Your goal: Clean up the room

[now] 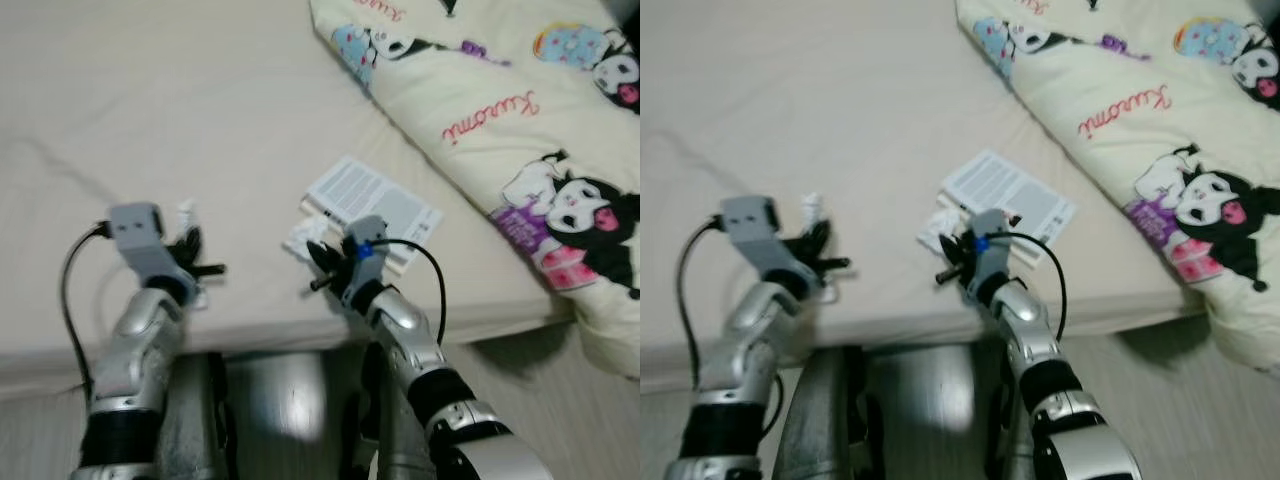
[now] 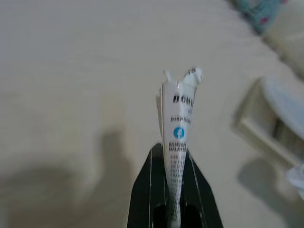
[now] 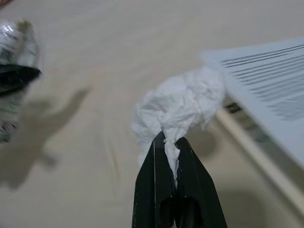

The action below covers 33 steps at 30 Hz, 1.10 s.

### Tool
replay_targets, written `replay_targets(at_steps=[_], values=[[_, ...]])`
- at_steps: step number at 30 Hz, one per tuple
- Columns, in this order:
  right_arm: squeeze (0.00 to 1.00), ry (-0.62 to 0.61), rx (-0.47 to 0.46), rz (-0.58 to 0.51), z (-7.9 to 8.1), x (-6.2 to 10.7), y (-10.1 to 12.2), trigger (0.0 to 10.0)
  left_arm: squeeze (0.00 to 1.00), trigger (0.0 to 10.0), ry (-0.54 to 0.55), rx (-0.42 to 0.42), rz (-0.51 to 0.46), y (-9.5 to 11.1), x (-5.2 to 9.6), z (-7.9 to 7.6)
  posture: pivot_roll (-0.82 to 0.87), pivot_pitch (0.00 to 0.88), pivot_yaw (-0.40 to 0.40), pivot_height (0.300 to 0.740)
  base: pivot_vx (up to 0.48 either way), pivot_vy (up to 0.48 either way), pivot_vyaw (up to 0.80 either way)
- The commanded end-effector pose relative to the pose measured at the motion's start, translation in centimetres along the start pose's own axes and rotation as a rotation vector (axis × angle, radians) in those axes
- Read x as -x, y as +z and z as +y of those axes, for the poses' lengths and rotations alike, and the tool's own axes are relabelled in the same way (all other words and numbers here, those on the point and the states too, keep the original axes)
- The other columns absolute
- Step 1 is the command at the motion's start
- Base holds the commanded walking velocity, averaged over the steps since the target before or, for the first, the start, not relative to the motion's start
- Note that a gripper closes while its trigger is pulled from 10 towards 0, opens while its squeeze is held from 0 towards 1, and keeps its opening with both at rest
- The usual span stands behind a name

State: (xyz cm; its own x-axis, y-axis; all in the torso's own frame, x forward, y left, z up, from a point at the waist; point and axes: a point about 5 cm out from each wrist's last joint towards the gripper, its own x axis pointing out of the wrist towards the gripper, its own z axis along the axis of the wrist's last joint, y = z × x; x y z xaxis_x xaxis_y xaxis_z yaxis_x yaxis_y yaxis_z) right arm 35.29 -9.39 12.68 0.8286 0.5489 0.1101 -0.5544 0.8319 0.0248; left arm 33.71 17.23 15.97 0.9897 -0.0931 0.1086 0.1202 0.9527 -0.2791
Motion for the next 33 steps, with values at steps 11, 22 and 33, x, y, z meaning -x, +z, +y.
replay_targets(at_steps=[11,22,33], values=[[0.0,-0.126,-0.033,0.229,-0.6,6.1,-6.8,0.0,0.0,10.0,-0.083,0.091,0.129,-4.2,-1.2,-0.9,-0.14,0.093,0.001,0.643,0.0,0.0,0.0],[0.0,-0.169,-0.096,0.627,1.6,12.6,-14.5,0.0,0.0,10.0,-0.083,0.124,0.483,-14.1,4.7,0.7,-0.11,0.038,0.005,0.678,0.0,0.0,0.0],[0.0,-0.296,-0.135,0.929,2.4,19.6,-18.3,0.0,0.0,10.0,0.168,0.071,0.852,-19.9,14.7,6.0,-0.11,0.021,0.003,0.717,0.0,0.0,0.0]])
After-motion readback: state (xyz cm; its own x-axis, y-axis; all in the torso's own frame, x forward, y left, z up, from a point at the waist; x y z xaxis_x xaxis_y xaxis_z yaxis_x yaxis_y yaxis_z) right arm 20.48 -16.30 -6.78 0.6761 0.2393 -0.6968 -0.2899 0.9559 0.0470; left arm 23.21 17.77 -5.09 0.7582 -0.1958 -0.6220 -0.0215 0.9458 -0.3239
